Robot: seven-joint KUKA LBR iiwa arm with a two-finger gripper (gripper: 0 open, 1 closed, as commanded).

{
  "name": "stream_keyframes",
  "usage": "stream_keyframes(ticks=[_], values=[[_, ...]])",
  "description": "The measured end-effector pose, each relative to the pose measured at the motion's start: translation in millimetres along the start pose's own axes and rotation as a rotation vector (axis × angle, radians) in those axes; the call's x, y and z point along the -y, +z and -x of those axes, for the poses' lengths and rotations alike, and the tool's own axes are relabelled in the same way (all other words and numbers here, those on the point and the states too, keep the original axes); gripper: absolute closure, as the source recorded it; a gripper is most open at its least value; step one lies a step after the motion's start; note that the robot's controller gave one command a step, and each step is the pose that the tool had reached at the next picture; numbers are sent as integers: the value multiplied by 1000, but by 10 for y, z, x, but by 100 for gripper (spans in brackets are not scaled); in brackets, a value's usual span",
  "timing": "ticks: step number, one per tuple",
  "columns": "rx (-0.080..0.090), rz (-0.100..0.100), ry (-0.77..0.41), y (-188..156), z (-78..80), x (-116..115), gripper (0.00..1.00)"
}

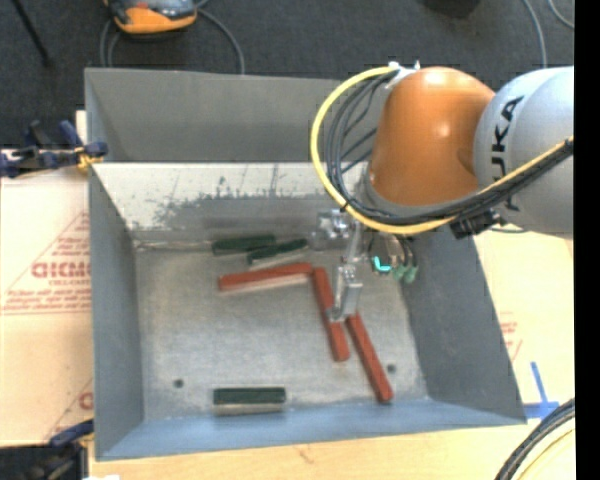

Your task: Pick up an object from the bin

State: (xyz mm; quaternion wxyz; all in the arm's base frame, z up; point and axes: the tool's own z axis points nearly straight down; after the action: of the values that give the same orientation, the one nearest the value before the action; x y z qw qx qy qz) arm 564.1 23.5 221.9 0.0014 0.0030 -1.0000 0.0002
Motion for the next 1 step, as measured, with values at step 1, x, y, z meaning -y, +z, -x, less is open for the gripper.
stream_keyframes(ticks=[1], values=[[7, 0, 0, -37, 15, -1, 0]])
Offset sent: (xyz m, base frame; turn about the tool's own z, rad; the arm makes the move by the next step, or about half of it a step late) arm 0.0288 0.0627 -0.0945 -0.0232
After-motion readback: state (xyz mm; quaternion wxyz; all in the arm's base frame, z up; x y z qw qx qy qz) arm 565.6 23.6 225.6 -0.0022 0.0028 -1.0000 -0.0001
